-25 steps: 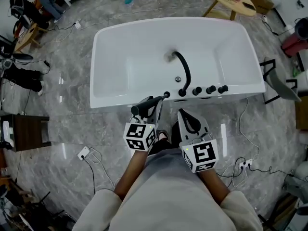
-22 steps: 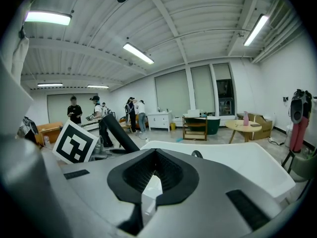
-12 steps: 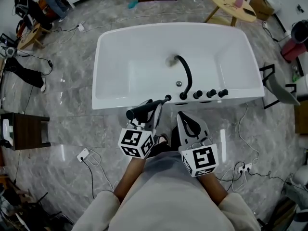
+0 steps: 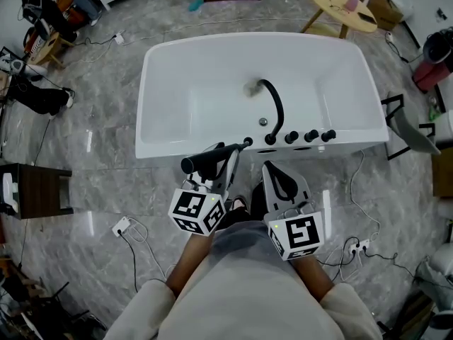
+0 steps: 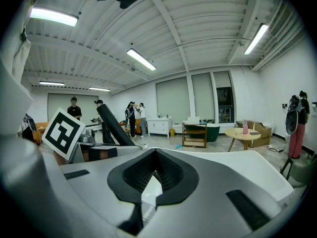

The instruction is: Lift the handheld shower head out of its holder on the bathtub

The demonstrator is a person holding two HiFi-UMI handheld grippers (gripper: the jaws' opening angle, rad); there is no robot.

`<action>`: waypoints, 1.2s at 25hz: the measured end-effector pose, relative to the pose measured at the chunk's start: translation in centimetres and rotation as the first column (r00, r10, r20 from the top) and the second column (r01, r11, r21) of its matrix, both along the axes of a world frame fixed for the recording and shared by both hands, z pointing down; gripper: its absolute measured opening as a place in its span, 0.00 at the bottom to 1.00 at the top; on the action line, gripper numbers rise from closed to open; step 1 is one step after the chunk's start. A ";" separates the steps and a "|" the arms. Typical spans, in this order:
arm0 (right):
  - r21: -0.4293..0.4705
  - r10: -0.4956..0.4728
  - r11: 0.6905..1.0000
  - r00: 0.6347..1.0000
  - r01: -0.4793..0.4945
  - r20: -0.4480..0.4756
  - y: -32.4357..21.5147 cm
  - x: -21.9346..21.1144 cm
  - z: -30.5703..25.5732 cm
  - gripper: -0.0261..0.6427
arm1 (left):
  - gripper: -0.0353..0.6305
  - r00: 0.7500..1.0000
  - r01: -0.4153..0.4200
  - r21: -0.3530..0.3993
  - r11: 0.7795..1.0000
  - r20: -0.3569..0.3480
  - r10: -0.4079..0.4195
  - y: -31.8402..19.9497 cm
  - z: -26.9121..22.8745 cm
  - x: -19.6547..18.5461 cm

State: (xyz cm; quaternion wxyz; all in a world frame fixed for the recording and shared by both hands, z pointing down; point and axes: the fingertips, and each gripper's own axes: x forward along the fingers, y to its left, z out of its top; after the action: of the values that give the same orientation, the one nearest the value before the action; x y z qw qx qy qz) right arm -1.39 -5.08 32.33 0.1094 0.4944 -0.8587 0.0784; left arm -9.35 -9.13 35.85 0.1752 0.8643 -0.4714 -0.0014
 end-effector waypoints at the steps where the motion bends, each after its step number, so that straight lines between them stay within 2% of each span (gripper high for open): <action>1: -0.003 0.003 1.000 1.000 -0.003 -0.002 0.0 0.0 0.1 0.06 | 0.26 1.000 0.000 0.000 1.000 -0.003 0.000 0.0 0.0 -0.1; 30: -0.018 0.015 1.000 1.000 -0.015 -0.025 0.9 0.5 1.0 0.06 | 0.26 0.999 -0.003 -0.022 1.000 -0.044 0.002 0.6 0.7 0.0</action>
State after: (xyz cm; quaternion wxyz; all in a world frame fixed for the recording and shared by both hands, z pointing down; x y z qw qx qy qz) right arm -0.90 -4.19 33.32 0.1241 0.5007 -0.8528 0.0808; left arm -9.34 -8.56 36.60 0.1948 0.8628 -0.4663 -0.0148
